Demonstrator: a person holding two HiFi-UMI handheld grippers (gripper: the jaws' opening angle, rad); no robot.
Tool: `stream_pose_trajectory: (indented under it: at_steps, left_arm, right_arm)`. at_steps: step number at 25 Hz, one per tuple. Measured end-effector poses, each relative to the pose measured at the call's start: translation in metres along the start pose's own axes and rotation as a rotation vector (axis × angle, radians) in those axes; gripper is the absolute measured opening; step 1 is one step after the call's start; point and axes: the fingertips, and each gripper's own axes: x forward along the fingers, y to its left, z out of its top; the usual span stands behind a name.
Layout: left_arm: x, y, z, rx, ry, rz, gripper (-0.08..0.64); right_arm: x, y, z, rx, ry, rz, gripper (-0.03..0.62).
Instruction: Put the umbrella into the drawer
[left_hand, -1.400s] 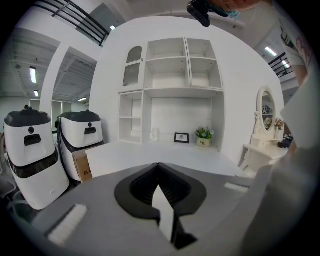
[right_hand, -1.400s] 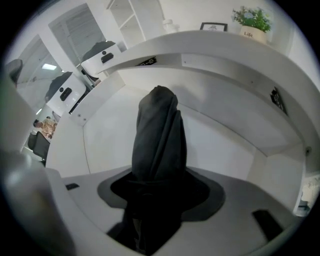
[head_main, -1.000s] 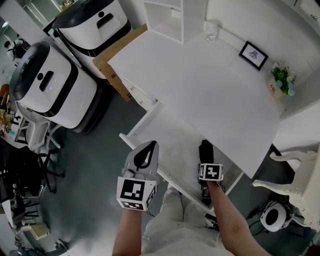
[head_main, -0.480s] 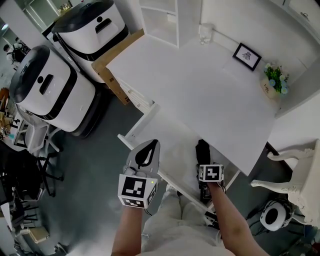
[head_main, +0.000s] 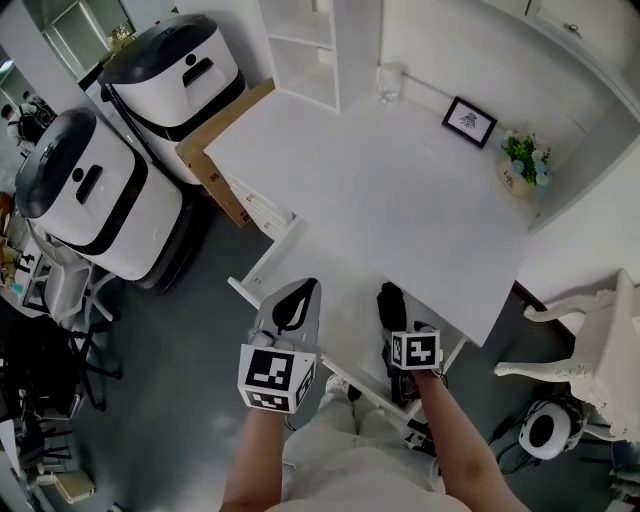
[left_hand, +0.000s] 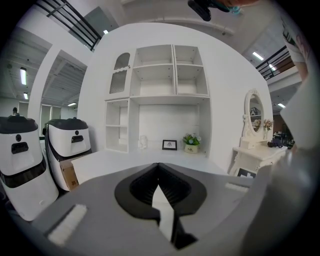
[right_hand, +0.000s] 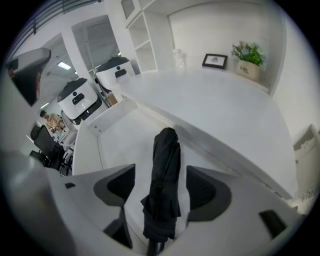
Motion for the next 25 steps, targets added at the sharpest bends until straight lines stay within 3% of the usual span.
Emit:
stream_pose_trajectory:
  at_steps: [7,14,22,25]
  left_arm:
    - [0.002,-0.009,0.016,0.018,-0.039,-0.021,0.009]
    - [0.001,-0.013,0.031,0.04,-0.065,-0.034,0.009]
    - [-0.003,-0.019,0.05,0.065,-0.117,-0.049,0.009]
    - [-0.005,-0.021,0.06,0.071,-0.139,-0.056,0.009]
  right_arm:
    - [-0.033,0.02,0.028,-0.038,-0.093,0.096,0.311]
    - [-0.071,0.03,0.057,-0.13,-0.199,0.053,0.214]
    - [-0.119,0.02,0.082,-0.16,-0.345,-0.038,0.027]
    - [-0.144,0.018,0.096,-0.144,-0.427,-0.03,0.008]
